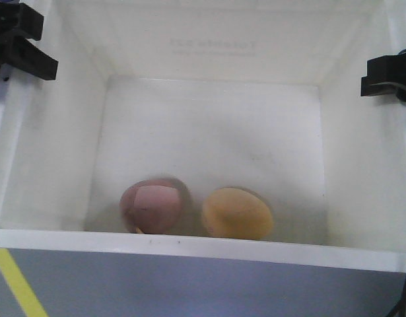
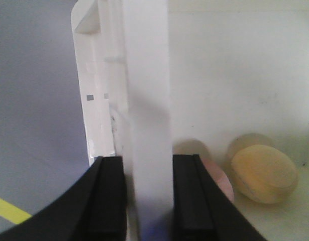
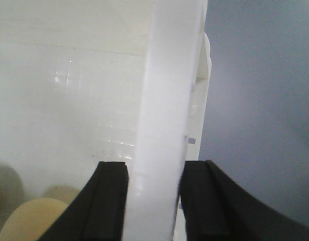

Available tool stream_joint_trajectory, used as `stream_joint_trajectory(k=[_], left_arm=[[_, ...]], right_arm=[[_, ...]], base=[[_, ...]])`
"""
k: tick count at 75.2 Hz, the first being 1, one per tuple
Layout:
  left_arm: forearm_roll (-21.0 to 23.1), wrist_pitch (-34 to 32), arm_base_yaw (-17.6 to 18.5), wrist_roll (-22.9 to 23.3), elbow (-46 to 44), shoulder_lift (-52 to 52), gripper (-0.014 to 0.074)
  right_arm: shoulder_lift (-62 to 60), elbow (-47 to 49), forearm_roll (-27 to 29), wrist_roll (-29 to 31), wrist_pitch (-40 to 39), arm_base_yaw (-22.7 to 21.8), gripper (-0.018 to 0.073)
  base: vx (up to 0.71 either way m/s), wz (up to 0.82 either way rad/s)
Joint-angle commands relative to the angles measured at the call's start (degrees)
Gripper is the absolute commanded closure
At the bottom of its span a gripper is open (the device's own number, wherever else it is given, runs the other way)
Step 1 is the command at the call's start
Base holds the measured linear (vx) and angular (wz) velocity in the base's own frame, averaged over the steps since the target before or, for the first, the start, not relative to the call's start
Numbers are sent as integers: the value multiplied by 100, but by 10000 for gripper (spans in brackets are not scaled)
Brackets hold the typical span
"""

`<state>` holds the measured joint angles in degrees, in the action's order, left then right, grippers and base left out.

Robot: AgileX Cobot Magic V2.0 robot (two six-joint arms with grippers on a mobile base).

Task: Place moving items into box and shelve
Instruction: 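Hold the tote by its rims with both grippers during driving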

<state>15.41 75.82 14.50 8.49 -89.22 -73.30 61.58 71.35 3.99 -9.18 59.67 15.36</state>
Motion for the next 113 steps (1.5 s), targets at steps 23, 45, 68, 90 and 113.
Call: stream_joint_trajectory(k=[23,45,68,90,113], left_arm=[[608,-420,2,68,-258,232,599],[623,-420,2,68,-258,243,599],[619,-420,2,68,-258,243,599],[625,-420,2,68,-258,243,599],[625,-420,2,68,-258,243,599]], right_arm=[[-171,223,204,111,-700,5,565],[-184,223,204,111,-689,5,565],[-185,223,204,111,-684,5,565],[-185,223,204,111,-684,5,565],[-185,223,204,111,-684,5,565]], base=[[-11,80],[-2,59],[15,35],[23,38],[30,30]])
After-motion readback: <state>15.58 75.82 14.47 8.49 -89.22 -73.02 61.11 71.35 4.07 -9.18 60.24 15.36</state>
